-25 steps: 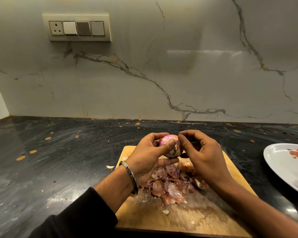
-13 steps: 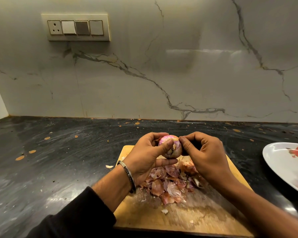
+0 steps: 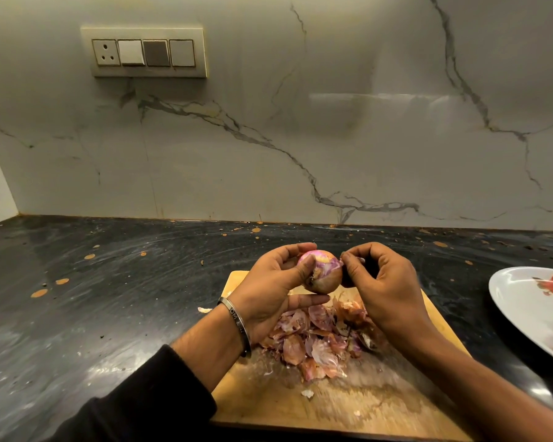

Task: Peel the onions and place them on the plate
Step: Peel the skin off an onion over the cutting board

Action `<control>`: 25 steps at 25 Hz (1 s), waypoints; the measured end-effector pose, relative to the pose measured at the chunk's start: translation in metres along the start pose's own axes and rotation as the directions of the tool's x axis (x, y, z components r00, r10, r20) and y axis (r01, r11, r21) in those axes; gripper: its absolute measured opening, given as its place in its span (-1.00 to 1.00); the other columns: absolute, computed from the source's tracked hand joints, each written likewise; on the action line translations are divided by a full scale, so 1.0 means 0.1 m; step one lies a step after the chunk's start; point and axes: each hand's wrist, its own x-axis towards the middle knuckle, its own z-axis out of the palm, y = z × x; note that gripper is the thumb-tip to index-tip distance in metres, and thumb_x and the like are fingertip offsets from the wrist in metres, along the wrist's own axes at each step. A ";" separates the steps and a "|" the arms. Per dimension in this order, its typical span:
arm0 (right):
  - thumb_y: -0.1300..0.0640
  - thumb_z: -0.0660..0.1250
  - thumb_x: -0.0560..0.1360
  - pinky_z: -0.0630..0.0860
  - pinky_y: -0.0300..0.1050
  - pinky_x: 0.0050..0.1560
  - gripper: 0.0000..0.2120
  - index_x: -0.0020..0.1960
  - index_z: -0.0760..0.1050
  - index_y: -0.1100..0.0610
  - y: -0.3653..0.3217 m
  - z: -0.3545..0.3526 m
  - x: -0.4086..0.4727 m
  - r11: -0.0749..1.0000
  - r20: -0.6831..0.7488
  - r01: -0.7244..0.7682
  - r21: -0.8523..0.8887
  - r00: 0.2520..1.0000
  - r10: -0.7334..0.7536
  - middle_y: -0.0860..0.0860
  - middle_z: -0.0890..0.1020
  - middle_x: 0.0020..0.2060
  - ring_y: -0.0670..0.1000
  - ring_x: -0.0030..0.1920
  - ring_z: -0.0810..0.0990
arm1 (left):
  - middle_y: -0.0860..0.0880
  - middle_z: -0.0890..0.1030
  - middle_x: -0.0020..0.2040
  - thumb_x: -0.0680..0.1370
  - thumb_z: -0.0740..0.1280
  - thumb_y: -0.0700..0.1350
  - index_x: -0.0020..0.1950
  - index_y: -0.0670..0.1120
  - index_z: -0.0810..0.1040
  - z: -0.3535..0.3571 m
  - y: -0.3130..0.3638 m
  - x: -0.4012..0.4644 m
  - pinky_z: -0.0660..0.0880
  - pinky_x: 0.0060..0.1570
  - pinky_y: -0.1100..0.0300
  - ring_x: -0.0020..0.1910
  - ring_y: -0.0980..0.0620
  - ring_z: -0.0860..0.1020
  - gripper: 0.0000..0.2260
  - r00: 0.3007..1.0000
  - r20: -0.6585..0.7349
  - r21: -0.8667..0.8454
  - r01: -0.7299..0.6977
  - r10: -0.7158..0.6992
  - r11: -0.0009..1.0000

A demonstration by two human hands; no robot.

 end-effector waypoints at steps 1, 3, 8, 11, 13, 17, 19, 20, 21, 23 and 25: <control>0.22 0.34 0.59 0.63 -0.21 -0.21 -0.92 -0.05 0.58 0.08 0.00 -0.02 0.03 0.999 0.010 -0.009 -0.039 1.000 0.010 -0.01 0.66 -0.26 -0.10 -0.24 0.66 | -0.19 0.61 0.16 0.58 0.31 -0.23 0.24 -0.15 0.52 -0.01 0.00 0.01 0.66 -0.17 0.02 0.05 -0.14 0.66 -0.76 1.000 -0.006 -0.023 0.002 -0.003 1.000; 0.24 0.31 0.60 0.61 -0.24 -0.24 -0.89 -0.03 0.57 0.08 0.02 -0.09 0.07 0.983 0.064 -0.023 -0.184 0.997 0.035 -0.04 0.65 -0.25 -0.13 -0.26 0.65 | -0.18 0.61 0.13 0.58 0.29 -0.21 0.22 -0.14 0.51 -0.03 0.01 0.02 0.67 -0.18 0.03 0.02 -0.12 0.66 -0.78 1.000 -0.015 -0.053 0.000 -0.001 0.999; 0.22 0.21 0.64 0.39 -0.38 -0.36 -0.81 0.04 0.59 0.04 0.01 -0.13 0.09 0.925 0.342 0.045 -0.376 0.935 0.093 -0.10 0.59 -0.28 -0.20 -0.35 0.50 | -0.10 0.66 0.01 0.60 0.27 -0.11 0.18 -0.09 0.57 -0.05 -0.02 0.04 0.63 -0.20 0.14 -0.11 0.02 0.65 -0.80 0.999 -0.020 0.032 -0.033 0.033 0.999; 0.09 0.28 0.62 0.50 -0.34 -0.19 -0.87 0.02 0.61 0.01 -0.05 -0.15 0.07 0.962 0.277 0.051 -0.267 0.960 0.026 -0.11 0.66 -0.18 -0.19 -0.14 0.60 | -0.05 0.69 -0.04 0.56 0.30 -0.05 0.20 -0.05 0.59 -0.05 -0.03 0.03 0.57 -0.26 0.22 -0.15 0.05 0.65 -0.75 0.999 -0.012 0.089 -0.044 0.045 0.995; 0.05 0.36 0.56 0.61 -0.20 -0.12 -0.89 0.05 0.62 0.02 -0.10 -0.18 0.06 0.994 0.209 0.052 -0.092 0.977 -0.032 -0.08 0.69 -0.15 -0.10 -0.09 0.67 | -0.05 0.70 -0.05 0.47 0.35 -0.03 0.22 -0.08 0.58 -0.04 -0.04 0.03 0.58 -0.19 0.19 -0.11 0.02 0.66 -0.66 0.999 0.005 0.087 -0.055 0.054 0.995; 0.06 0.47 0.47 0.66 -0.19 -0.18 -0.81 0.07 0.69 0.04 -0.14 -0.15 -0.01 0.990 0.203 0.135 -0.028 0.971 -0.127 -0.12 0.73 -0.15 -0.13 -0.12 0.71 | -0.12 0.69 0.00 0.41 0.39 -0.06 0.22 -0.18 0.56 -0.01 -0.06 0.02 0.59 0.03 0.08 -0.04 -0.03 0.66 -0.59 0.998 0.035 0.055 -0.054 0.052 0.997; 0.11 0.45 0.48 0.67 -0.14 -0.23 -0.85 0.04 0.69 0.05 -0.13 -0.15 -0.03 0.987 0.191 0.157 -0.037 0.971 -0.147 -0.09 0.73 -0.18 -0.11 -0.17 0.71 | -0.14 0.68 0.02 0.40 0.40 -0.07 0.23 -0.20 0.54 0.00 -0.06 0.01 0.59 0.04 0.07 -0.03 -0.05 0.66 -0.57 0.998 0.023 0.054 -0.058 0.057 0.997; 0.14 0.44 0.49 0.67 -0.11 -0.25 -0.88 0.02 0.69 0.06 -0.12 -0.15 -0.03 0.984 0.189 0.171 -0.056 0.969 -0.158 -0.07 0.73 -0.20 -0.10 -0.20 0.71 | -0.13 0.68 0.01 0.40 0.41 -0.08 0.23 -0.20 0.53 0.00 -0.06 0.01 0.59 0.01 0.09 -0.04 -0.04 0.67 -0.57 0.998 0.018 0.052 -0.058 0.057 0.997; 0.15 0.44 0.50 0.67 -0.09 -0.27 -0.91 -0.01 0.69 0.07 -0.12 -0.15 -0.04 0.979 0.185 0.188 -0.077 0.968 -0.171 -0.06 0.73 -0.23 -0.09 -0.22 0.70 | -0.12 0.69 -0.01 0.39 0.41 -0.09 0.24 -0.20 0.52 0.01 -0.06 0.01 0.60 -0.02 0.11 -0.06 -0.02 0.67 -0.56 0.998 0.016 0.047 -0.057 0.056 0.997; 0.16 0.44 0.50 0.66 -0.08 -0.28 -0.94 -0.05 0.69 0.08 -0.11 -0.14 -0.04 0.974 0.177 0.206 -0.097 0.966 -0.187 -0.06 0.72 -0.26 -0.09 -0.26 0.69 | -0.12 0.69 -0.02 0.38 0.41 -0.10 0.24 -0.20 0.51 0.01 -0.04 -0.01 0.62 -0.08 0.15 -0.08 -0.01 0.68 -0.55 0.998 0.015 0.033 -0.054 0.054 0.998; 0.21 0.45 0.49 0.65 -0.08 -0.27 -0.94 -0.08 0.69 0.09 -0.12 -0.14 -0.03 0.975 0.164 0.198 -0.098 0.970 -0.181 -0.06 0.72 -0.26 -0.10 -0.26 0.69 | -0.13 0.68 0.01 0.37 0.42 -0.10 0.25 -0.20 0.51 0.01 -0.04 0.00 0.63 -0.10 0.16 -0.07 -0.01 0.68 -0.53 0.999 0.013 0.030 -0.049 0.049 0.998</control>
